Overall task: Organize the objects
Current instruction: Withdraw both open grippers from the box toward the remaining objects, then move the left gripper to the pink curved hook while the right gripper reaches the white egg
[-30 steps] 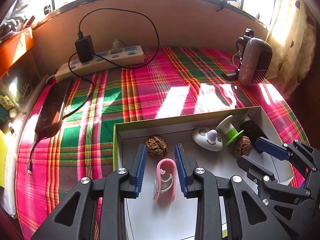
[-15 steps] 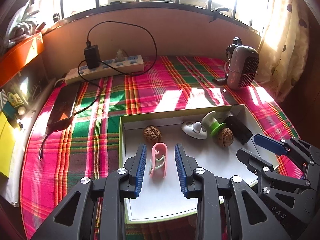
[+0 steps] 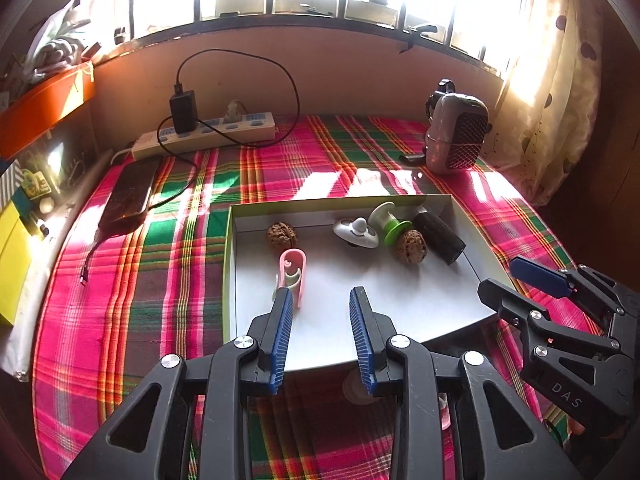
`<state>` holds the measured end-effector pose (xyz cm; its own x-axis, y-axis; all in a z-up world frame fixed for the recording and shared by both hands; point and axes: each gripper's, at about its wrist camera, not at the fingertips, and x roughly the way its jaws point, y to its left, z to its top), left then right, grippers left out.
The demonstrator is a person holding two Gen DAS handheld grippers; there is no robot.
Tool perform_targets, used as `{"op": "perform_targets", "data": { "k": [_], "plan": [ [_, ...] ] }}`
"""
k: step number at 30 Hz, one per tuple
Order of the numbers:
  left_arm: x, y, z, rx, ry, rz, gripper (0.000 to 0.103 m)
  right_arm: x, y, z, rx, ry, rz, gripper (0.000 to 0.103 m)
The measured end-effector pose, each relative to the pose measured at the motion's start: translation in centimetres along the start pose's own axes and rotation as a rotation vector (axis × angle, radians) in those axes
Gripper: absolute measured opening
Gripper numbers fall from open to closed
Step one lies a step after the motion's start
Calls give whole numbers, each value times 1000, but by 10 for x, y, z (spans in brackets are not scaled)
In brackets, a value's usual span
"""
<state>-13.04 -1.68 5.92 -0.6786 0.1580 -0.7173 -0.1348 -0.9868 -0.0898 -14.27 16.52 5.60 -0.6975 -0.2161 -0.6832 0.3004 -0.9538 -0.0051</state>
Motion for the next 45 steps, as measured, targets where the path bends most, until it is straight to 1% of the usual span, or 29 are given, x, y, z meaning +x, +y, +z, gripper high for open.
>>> {"op": "perform_targets", "data": {
  "k": [11,16,21,27,33,39,45],
  "plan": [
    [-4,-1,-25,-17,33,-38,28,-16,-15,-24,30,14,-37,44],
    [-6,-10,-36,7,43,-78,27,-19,-22,-36,51,25,-43,44],
    [-3,-23,-48,33,77,-123,27,-21,-29,-47,71,35,-41,44],
    [1,-36,-53,68,103,-160,28,-23,-34,-54,89,43,-42,44],
    [7,-47,-58,82,138,-178,28,-24,-38,-60,98,48,-37,44],
    [8,-51,-60,79,149,-191,28,-24,-42,-61,105,47,-30,44],
    [7,-54,-62,81,155,-190,28,-22,-44,-63,107,52,-20,44]
  ]
}}
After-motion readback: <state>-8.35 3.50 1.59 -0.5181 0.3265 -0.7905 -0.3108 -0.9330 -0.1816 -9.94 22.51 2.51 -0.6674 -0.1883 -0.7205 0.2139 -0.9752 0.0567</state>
